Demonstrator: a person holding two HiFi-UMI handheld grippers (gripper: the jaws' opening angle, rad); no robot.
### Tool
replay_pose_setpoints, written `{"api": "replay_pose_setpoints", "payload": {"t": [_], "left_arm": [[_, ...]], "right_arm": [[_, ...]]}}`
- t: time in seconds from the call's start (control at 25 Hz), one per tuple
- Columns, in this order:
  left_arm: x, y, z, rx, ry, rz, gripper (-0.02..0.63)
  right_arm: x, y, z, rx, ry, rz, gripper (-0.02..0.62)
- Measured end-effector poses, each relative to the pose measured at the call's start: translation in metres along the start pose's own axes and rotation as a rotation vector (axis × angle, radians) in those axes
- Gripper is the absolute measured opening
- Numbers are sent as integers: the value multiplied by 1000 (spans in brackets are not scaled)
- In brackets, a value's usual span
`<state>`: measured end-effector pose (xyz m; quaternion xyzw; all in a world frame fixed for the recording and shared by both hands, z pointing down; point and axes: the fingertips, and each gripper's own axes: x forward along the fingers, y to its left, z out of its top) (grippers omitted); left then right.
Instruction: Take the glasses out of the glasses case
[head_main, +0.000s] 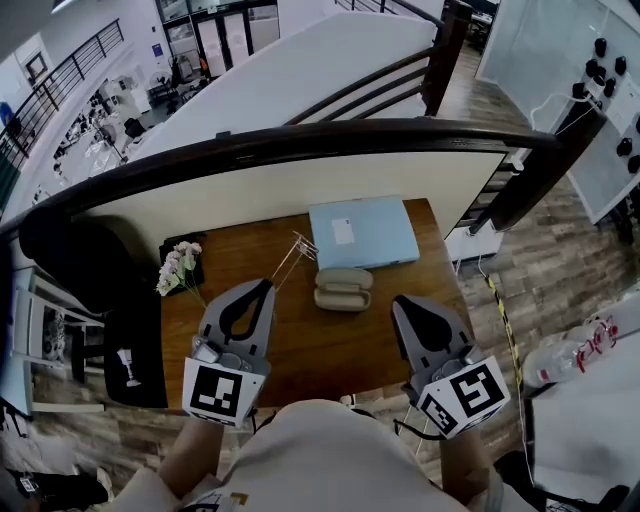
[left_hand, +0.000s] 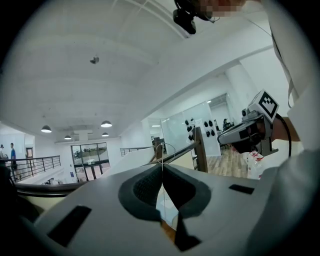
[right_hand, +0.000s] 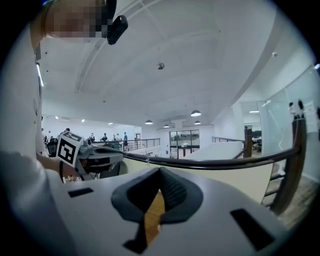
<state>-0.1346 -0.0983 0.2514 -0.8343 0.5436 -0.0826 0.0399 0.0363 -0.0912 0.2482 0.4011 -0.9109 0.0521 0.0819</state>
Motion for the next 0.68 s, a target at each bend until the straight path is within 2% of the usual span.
{"api": "replay_pose_setpoints", "payload": {"t": [0.68], "left_arm": [[2,-8,7,19,-6,-35,10]], "right_arm": [[-2,-2,-1,-15,6,-7,3]]}}
